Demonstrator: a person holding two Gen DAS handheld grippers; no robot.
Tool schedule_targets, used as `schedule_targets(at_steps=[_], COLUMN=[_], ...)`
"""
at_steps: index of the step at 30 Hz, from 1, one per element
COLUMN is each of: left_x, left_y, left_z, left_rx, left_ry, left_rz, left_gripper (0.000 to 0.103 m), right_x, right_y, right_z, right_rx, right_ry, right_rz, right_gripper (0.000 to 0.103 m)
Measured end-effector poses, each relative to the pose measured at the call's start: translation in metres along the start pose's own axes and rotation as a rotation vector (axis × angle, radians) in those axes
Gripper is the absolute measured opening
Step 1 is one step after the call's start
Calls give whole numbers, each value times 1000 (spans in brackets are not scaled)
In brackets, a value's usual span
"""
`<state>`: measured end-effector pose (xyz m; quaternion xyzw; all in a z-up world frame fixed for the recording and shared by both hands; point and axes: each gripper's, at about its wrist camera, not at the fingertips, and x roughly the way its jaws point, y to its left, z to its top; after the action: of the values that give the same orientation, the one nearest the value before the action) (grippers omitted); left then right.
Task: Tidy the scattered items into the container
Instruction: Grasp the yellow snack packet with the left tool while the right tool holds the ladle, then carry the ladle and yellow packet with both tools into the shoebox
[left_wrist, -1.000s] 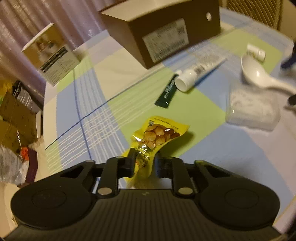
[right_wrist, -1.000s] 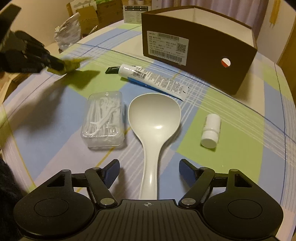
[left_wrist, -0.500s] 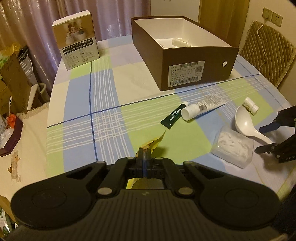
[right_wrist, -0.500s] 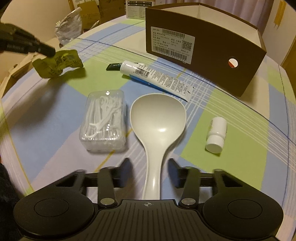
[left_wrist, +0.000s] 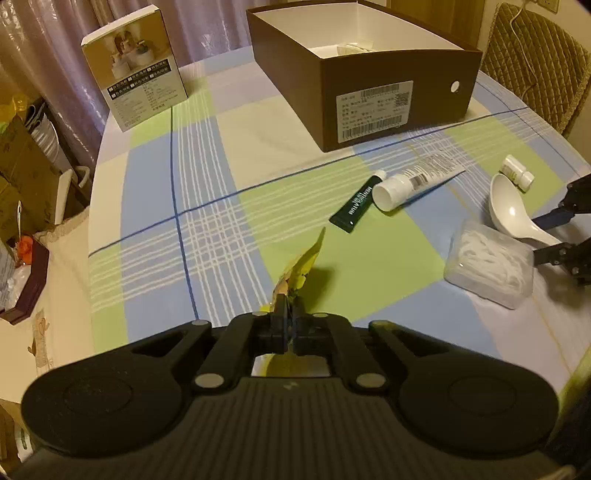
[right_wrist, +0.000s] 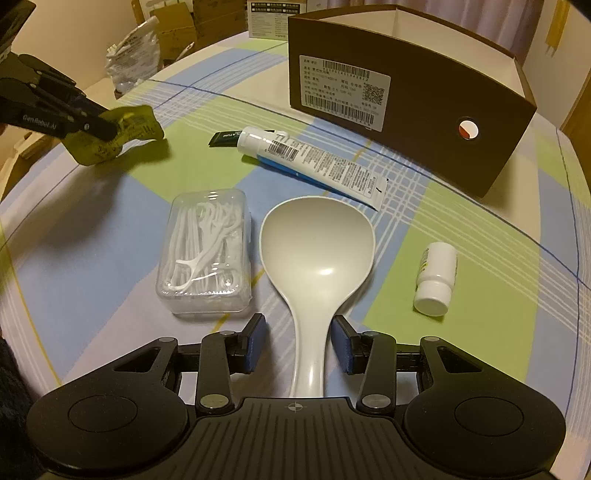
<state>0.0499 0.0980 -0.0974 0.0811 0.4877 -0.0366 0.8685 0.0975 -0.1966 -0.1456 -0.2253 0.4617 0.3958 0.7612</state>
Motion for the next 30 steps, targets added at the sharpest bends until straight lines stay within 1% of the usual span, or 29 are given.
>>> schedule_targets(at_steps=[1, 3, 4, 5, 6, 7, 10, 14, 15, 16, 18, 22, 30], left_x=[1, 3, 5, 7, 10, 14, 24, 26, 24, 23, 20, 15, 2], left_y=[1, 0, 0, 0, 0, 0, 4, 4, 3, 3, 4, 3, -1], left_z=[0, -2, -3, -3, -4, -5, -9, -11, -11, -10, -9, -6, 3], left_rx=[-2, 9, 10, 4, 3, 5, -27, -32, -20, -11, -11, -13, -5], left_ry=[14, 24, 31, 42, 49, 56, 65, 57, 58, 59, 60, 59, 26], left_rz=[2, 19, 14, 13, 13, 10, -22, -15, -6, -2, -3, 6, 6], left_gripper=[20, 28, 29, 28, 21, 18, 18, 17, 17, 17, 17, 17, 17], right_x=[0, 0, 0, 0, 0, 0, 0, 0, 0, -1, -1, -1, -19], right_y=[0, 0, 0, 0, 0, 0, 0, 1, 2, 2, 0, 0, -16], right_z=[0, -1, -1, -1, -1, -1, 0, -1, 0, 0, 2, 2, -1], right_rx=[3, 9, 11, 14, 16, 16, 15, 6, 2, -1, 5, -7, 67], right_ry=[-2, -4, -4, -5, -5, -5, -7, -10, -10, -12, 0, 4, -39], right_rz=[0, 1, 1, 2, 2, 2, 0, -7, -12, -17, -5, -12, -18], right_gripper=[46, 46, 46, 46, 46, 46, 46, 45, 41, 22, 22, 22, 22])
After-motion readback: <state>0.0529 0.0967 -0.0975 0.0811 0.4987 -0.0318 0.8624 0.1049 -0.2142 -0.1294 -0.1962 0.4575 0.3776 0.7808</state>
